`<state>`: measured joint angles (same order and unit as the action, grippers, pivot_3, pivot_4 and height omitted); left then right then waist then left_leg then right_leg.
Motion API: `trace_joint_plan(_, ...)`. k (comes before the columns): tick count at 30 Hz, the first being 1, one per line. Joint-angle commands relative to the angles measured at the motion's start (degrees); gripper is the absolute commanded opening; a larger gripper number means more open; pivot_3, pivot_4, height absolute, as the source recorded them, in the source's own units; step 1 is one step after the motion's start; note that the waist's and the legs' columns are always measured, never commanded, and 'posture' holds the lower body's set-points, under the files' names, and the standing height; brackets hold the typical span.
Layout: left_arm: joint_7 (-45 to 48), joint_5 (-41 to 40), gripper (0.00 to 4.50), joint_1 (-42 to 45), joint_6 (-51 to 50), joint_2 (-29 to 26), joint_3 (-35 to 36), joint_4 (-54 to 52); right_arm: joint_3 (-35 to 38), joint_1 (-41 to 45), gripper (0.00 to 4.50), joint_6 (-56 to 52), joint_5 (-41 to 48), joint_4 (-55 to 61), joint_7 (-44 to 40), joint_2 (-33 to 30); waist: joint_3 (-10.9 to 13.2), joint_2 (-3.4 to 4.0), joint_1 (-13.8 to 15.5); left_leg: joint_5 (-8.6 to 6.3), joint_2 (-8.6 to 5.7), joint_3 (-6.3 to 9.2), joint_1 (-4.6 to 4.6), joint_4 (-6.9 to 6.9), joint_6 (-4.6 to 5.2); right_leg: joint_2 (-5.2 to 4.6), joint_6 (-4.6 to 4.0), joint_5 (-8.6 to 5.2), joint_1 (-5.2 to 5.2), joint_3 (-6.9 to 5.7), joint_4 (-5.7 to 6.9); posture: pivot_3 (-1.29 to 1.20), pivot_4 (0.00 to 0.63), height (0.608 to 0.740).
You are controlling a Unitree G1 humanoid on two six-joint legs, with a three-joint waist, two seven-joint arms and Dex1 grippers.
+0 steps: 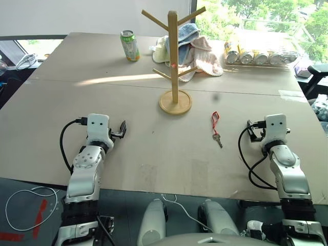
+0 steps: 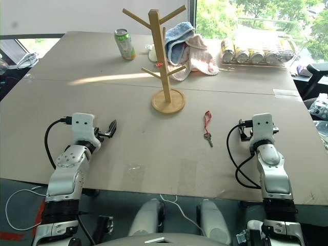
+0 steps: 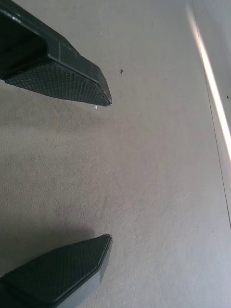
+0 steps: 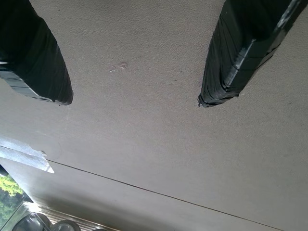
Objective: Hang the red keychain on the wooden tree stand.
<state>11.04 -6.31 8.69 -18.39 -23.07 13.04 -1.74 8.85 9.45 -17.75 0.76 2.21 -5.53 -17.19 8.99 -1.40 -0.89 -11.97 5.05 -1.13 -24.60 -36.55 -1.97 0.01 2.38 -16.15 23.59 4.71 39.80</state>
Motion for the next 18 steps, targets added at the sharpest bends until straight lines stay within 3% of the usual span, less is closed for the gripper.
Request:
trace_joint_plan(1, 2.2, -0.2, 4.39, 0.4, 0.0, -1.7, 0.1, 0.2, 0.9, 0.6, 4.5, -2.5, 0.8, 4.1, -0.9, -1.0, 0.0, 0.0, 0.0, 0.0, 0.0, 0.0, 0.0, 0.0, 0.0, 0.0, 0.0, 0.0, 0.0, 0.0, 0.0, 0.0, 0.15, 0.733)
trace_joint_plan(8, 17.3, -6.3, 4.39, 3.2, -2.3, -9.4, -0.8, -1.9, -1.3, 3.5, 4.5, -21.9, 7.6, 19.4, -8.1, -4.2, 0.0, 0.01, -0.1, 0.0, 0.0, 0.0, -0.01, 0.01, 0.0, 0.01, 0.0, -0.01, 0.03, 0.0, 0.01, 0.0, 0.15, 0.733)
trace_joint_plan(11, 26.6, -11.7, 4.39, 6.7, -6.4, -14.0, -1.4, -5.1, -0.8, 6.5, 4.5, -35.4, 13.1, 27.2, -9.6, -4.8, 0.0, -0.01, -0.1, 0.0, 0.02, 0.03, -0.05, 0.02, 0.0, 0.04, -0.01, -0.01, 0.05, -0.02, 0.0, 0.0, 0.15, 0.733)
trace_joint_plan(18, 43.8, -24.3, 4.39, 14.5, -17.7, -23.3, -5.3, -13.9, 2.0, 15.2, 4.5, -62.0, 21.5, 35.0, -7.2, 2.1, 0.1, -0.03, -0.1, 0.0, 0.02, 0.05, -0.1, 0.03, 0.0, 0.04, -0.02, -0.02, 0.09, -0.04, -0.04, 0.0, 0.15, 0.733)
